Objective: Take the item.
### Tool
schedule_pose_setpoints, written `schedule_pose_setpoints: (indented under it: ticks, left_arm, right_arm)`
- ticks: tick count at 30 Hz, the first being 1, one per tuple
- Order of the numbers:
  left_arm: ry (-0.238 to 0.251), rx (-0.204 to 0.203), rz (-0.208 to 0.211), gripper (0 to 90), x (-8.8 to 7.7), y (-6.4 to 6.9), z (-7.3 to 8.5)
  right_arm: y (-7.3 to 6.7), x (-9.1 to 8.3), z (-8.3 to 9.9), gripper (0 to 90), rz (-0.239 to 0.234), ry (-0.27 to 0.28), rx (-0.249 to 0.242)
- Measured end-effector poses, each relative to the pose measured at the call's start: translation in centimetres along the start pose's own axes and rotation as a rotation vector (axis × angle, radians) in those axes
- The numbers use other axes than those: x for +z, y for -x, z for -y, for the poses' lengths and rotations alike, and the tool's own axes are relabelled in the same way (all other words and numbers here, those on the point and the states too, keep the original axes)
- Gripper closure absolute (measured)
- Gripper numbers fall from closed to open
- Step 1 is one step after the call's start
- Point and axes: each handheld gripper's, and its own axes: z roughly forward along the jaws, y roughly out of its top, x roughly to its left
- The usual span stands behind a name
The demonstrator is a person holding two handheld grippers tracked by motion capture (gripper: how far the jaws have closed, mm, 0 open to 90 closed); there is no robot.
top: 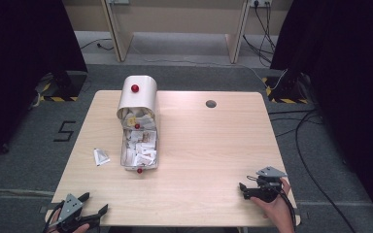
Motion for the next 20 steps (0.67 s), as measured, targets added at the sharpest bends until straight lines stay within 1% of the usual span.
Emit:
schedule_pose_setpoints:
  ticks: [3,6,10,20]
  left_arm:
    - [0.000,-0.002,-0.005,14.7,-0.04,0.06,0.03]
    - [-0.020,-0.003,-0.003,14.7,-0.10,0.16,-0.17]
    - [-0.009,0.000,0.003,14.6,-0.14,0.08,-0.01]
    - [-0.014,0.002,0.007,14.7,-0.16,0.02,-0.06]
  right_arm:
    - [0.00,0.00,0.00,0.7,0.000,0.000,0.000]
    - [0.00,0.00,0.00,0.7,0.000,0.000,0.000]
    - [0.00,0.00,0.00,0.7,0.000,0.000,0.000]
    - [0.00,0.00,0.00,0.7,0.000,0.000,0.000]
